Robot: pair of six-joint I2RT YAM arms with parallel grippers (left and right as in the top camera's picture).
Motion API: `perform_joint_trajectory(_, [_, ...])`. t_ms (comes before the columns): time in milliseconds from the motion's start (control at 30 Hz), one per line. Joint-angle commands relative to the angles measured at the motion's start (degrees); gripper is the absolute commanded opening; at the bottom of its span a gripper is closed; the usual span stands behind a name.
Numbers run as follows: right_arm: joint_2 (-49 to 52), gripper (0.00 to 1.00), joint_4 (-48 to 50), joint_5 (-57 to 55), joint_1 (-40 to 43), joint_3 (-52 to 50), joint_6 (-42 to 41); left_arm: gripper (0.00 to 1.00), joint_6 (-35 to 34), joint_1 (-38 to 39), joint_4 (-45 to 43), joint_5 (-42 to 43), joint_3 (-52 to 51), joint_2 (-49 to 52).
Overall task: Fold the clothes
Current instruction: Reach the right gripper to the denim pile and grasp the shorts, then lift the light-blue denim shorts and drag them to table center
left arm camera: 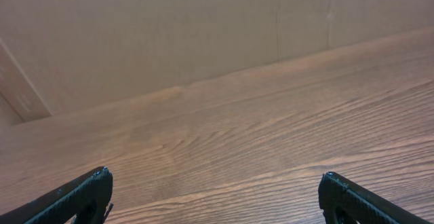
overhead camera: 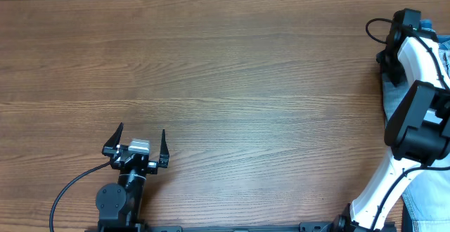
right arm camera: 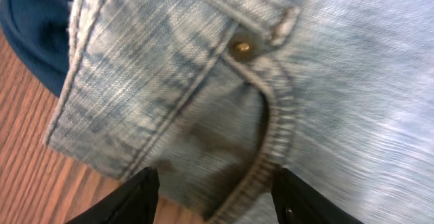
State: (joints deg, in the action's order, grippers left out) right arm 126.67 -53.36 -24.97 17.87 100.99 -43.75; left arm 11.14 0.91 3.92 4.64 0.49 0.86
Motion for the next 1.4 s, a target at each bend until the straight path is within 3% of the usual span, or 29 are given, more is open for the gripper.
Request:
perform_joint_trajectory(0, [-4.7, 0.59, -2.8, -4.2, 0.3, 1.1, 3.8, 1.0, 0.9, 0.3, 0.2, -0.2, -0.2, -0.5])
perform_joint_trajectory(100, [-5.0, 0.68, -5.4, -5.8, 0.4, 1.1, 3.8, 1.0, 0.9, 0.3, 0.2, -0.2, -0.2, -0.5])
perform_joint_trajectory(200, [-5.0, 0.79, -3.0, 1.1, 0.2, 1.1, 6.6, 1.0, 0.9, 0.3, 0.2, -0.2, -0.2, -0.5])
perform_joint_trajectory(300, [-5.0, 0.86, 3.5, 8.9, -1.7, 1.1, 25.4, 1.0, 0.9, 0.3, 0.2, -0.2, -0.2, -0.5])
perform_joint_trajectory(400, [-5.0, 0.91, 7.7, 7.2, -3.4, 1.0, 40.8, 1.0, 0.9, 0.3, 0.1, -0.2, -0.2, -0.5])
perform_joint_trajectory(533, [-3.4, 0.95, 14.2, 1.2, -3.6, 1.0, 51.3, 1.0, 0.9, 0.3, 0.2, -0.2, -0.2, -0.5])
perform_joint_trajectory(733, [0.2, 0.95, 18.5, -2.0, -3.6, 1.0, 50.9, 1.0, 0.9, 0.3, 0.2, -0.2, -0.2, -0.5])
perform_joint_trajectory(1033, [5.1, 0.94, 17.5, -13.6, -3.5, 1.0, 28.9, 1.0, 0.9, 0.3, 0.2, -0.2, -0.2, -0.5])
perform_joint_trajectory(1167, [5.1, 0.84, 17.0, -18.4, -3.5, 1.0, 28.7, 1.0, 0.9, 0.3, 0.2, -0.2, -0.2, -0.5])
perform_joint_trajectory(1367, [5.1, 0.8, 16.7, -20.7, -3.4, 1.0, 28.7, 1.0, 0.9, 0.3, 0.1, -0.2, -0.2, -0.5])
